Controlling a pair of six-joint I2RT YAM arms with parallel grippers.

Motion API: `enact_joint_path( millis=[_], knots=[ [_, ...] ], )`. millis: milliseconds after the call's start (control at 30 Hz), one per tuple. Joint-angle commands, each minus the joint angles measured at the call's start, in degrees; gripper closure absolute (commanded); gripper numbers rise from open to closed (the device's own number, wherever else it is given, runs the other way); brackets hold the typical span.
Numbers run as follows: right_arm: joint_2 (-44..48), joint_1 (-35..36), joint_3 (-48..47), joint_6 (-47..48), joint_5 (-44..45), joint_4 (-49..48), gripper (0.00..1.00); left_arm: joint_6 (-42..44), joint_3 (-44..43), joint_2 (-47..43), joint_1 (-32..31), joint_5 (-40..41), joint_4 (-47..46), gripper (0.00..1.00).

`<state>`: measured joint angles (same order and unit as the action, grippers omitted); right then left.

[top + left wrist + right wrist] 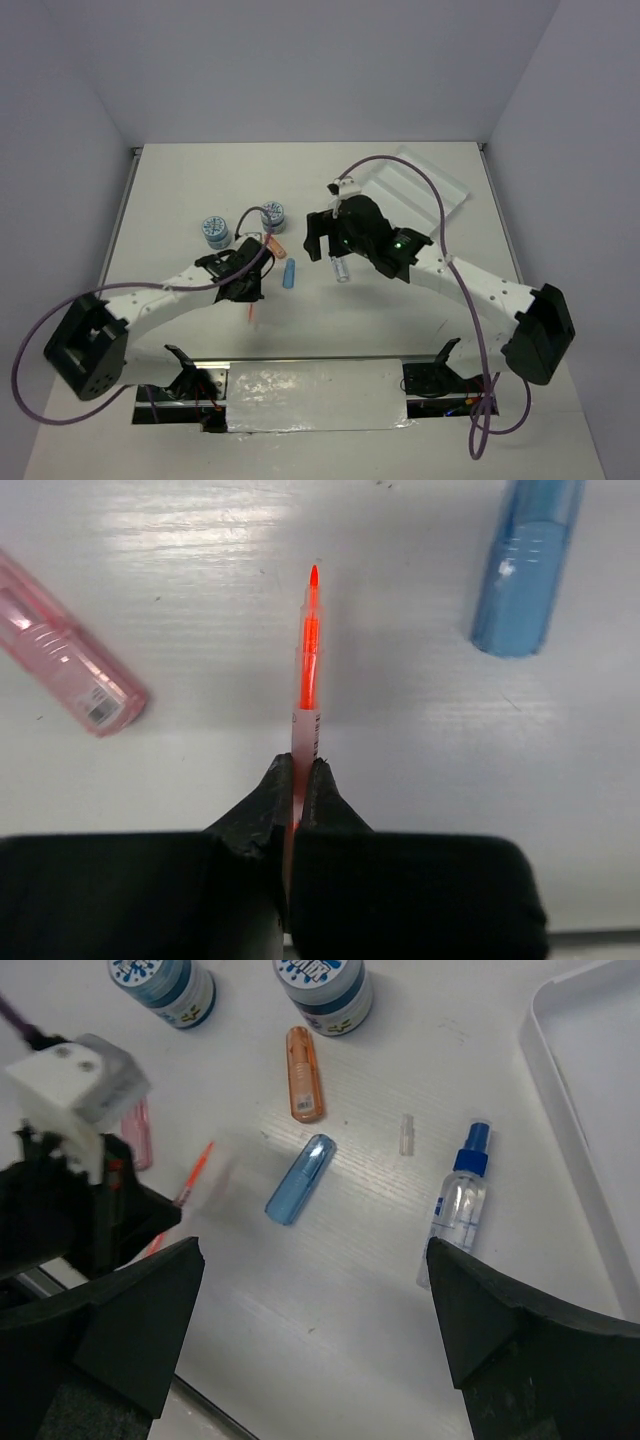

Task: Sort the stationery into containers
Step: Pick up the pen from the center of the board, then close the pen cap on the pen.

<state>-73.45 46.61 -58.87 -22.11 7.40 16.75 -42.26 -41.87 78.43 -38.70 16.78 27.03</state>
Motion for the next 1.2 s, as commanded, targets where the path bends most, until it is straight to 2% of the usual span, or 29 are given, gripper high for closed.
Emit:
enact_joint_path(
  millis=[0,67,167,200,233,333,433,500,633,900,1167],
  knots=[
    [-8.06,0.24,-5.18,-0.30,-0.20,-0.86,0.00,0.16,-3.64,-11.00,0.20,-0.08,7.50,1.00],
    [-15.36,-0.29,-10.70,0.22,0.86,3.36,0.04,1.82,-7.50,-17.75,0.11,1.32,12.32,1.00],
    [-23.63,-1.61,-16.87,2.06,0.86,6.27,0.14,5.50,-12.51,-25.50,-0.06,2.73,17.08,1.00],
    [-27.41,-2.22,-20.37,2.77,1.21,7.93,0.21,8.39,-14.54,-28.83,-0.15,1.43,18.14,1.00],
    [-27.45,-2.40,-22.06,3.21,1.48,9.16,0.23,10.34,-15.17,-30.34,-0.15,1.42,18.15,1.00],
    [-35.77,-3.19,-28.30,4.88,2.71,13.03,0.36,15.79,-13.70,-37.02,-0.24,-0.87,16.58,1.00],
    [-40.96,-3.80,-33.30,6.28,2.79,16.46,0.48,15.89,-10.27,-43.60,-0.24,-4.10,12.19,1.00],
    [-42.73,-4.33,-35.68,6.99,2.62,17.96,0.49,16.85,-9.81,-46.51,-0.24,-8.07,10.59,0.99],
    [-45.37,-5.56,-37.54,7.69,1.66,19.37,0.49,16.59,-9.37,-47.59,-0.24,-7.28,10.59,0.94],
    [-47.83,-6.09,-38.07,10.67,-4.40,19.81,0.51,16.86,-9.90,-40.56,-0.24,-8.51,11.29,1.00],
    [-50.56,-6.01,-38.16,12.96,-5.30,18.76,0.53,16.77,-9.55,-43.27,-0.24,-8.69,10.86,0.98]
  ],
)
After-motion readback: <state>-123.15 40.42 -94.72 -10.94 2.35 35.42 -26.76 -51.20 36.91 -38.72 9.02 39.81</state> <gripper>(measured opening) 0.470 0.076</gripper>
